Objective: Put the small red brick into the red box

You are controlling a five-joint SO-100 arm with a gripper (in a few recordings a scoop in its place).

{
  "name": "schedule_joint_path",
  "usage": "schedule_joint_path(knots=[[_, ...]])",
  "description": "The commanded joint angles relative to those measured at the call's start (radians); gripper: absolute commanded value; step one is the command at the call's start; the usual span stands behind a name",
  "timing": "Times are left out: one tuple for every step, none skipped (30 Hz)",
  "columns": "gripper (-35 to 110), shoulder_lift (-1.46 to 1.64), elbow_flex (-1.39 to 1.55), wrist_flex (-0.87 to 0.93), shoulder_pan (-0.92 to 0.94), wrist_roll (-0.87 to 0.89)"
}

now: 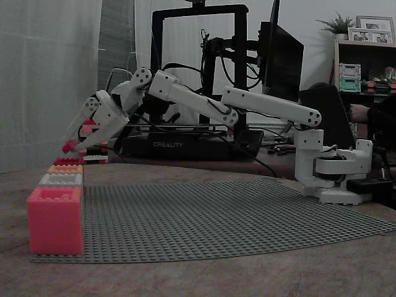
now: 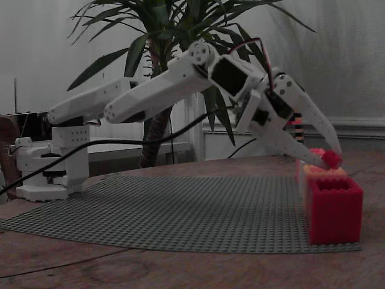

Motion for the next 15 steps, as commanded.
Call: schedule_joint_path(knots=[[7, 0.057, -0.097, -0.012, -0.008, -0.008], [8, 0.058, -0.097, -0.012, -0.006, -0.005], [8, 0.06, -0.097, -0.009, -0.006, -0.005], [10, 0.061, -0.097, -0.006, -0.005, 0.0], [10, 0.061, -0.097, -0.005, -0.005, 0.0], [10, 0.061, -0.097, -0.003, -0.005, -0.003], [10, 0.063, -0.097, -0.003, -0.003, -0.002], [11, 0.063, -0.097, -0.003, -0.003, 0.003], [11, 0.064, -0.097, -0.003, -0.002, 0.005], [11, 0.067, -0.097, -0.002, -0.002, 0.005], [12, 0.069, -0.097, 0.0, -0.002, 0.009], [12, 0.072, -0.097, 0.002, -0.002, 0.011], [12, 0.074, -0.097, 0.002, -0.002, 0.009], [11, 0.077, -0.097, 0.003, -0.002, 0.009], [11, 0.083, -0.097, 0.006, -0.002, 0.014]])
